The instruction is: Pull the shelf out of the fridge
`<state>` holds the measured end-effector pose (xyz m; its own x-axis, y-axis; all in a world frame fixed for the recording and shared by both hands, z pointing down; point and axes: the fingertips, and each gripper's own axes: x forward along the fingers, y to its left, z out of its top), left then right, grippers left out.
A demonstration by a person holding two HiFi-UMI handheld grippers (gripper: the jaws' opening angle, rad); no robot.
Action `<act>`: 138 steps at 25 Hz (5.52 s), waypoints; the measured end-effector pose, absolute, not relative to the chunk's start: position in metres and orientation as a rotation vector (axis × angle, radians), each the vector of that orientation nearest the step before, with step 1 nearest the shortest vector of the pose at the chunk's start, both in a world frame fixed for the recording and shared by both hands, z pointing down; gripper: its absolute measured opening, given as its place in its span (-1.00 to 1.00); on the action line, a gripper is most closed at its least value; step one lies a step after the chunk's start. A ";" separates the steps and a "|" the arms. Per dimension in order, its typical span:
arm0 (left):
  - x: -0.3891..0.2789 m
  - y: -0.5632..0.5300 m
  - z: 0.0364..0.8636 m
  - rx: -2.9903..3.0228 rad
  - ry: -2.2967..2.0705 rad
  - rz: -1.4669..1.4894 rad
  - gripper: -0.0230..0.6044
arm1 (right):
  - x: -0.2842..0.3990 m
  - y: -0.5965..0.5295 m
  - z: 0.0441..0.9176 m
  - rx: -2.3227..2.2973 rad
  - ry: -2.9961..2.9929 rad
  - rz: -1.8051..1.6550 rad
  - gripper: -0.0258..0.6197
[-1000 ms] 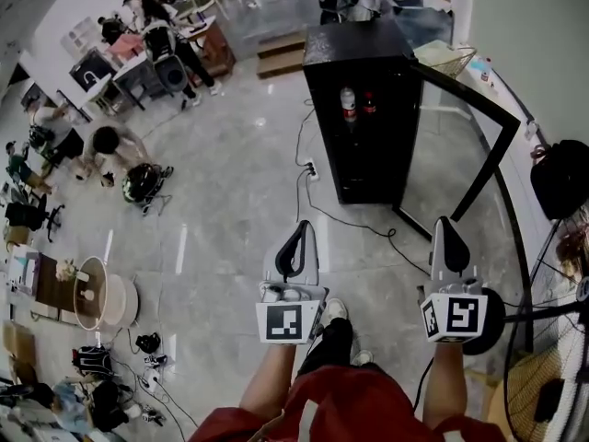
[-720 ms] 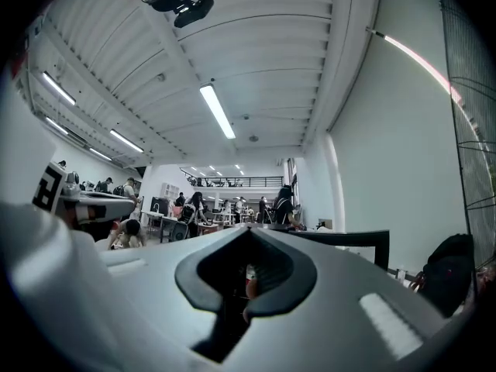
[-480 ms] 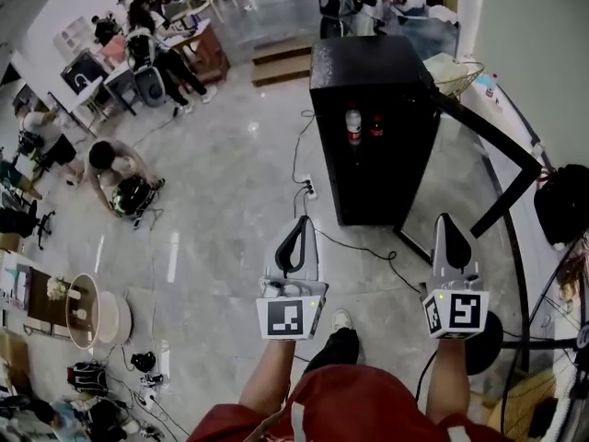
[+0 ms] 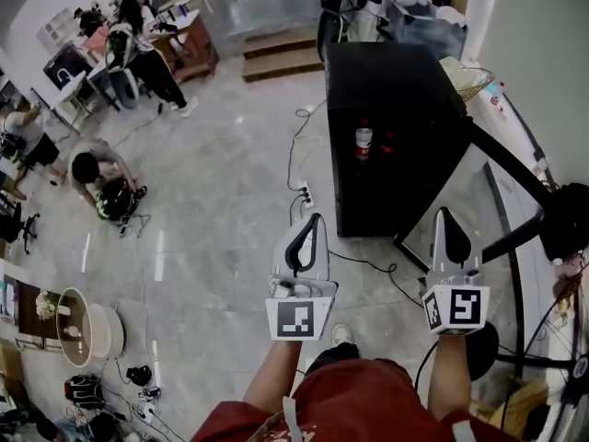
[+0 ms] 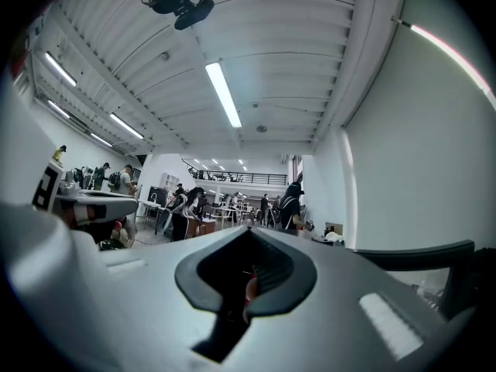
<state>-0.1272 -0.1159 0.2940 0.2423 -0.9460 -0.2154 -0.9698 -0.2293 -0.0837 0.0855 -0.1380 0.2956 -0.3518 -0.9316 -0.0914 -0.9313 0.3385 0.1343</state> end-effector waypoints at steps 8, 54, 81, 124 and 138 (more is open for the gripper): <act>-0.136 -0.164 0.297 -2.329 1.807 0.175 -0.92 | 0.074 -0.187 0.299 1.805 -2.554 -0.220 -0.92; -0.085 -0.312 0.388 -2.228 1.998 0.161 -0.91 | 0.085 -0.373 0.444 1.644 -2.693 0.193 -0.92; -0.111 -0.320 0.413 -2.298 1.999 0.158 -0.91 | 0.068 -0.493 0.531 1.917 -2.709 1.770 -0.45; -0.110 -0.335 0.442 -2.394 1.953 0.065 -0.91 | 0.086 -0.594 0.566 2.393 -2.490 2.205 -0.87; -0.104 -0.331 0.430 -2.366 1.941 0.082 -0.91 | 0.083 -0.548 0.558 2.303 -2.468 2.351 -0.89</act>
<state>-0.1035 -0.3314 0.4296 0.1961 -0.9763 -0.0917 -0.9805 -0.1943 -0.0279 0.0829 -0.5478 0.5582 -0.0737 -0.9973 0.0045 -0.0532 -0.0006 -0.9986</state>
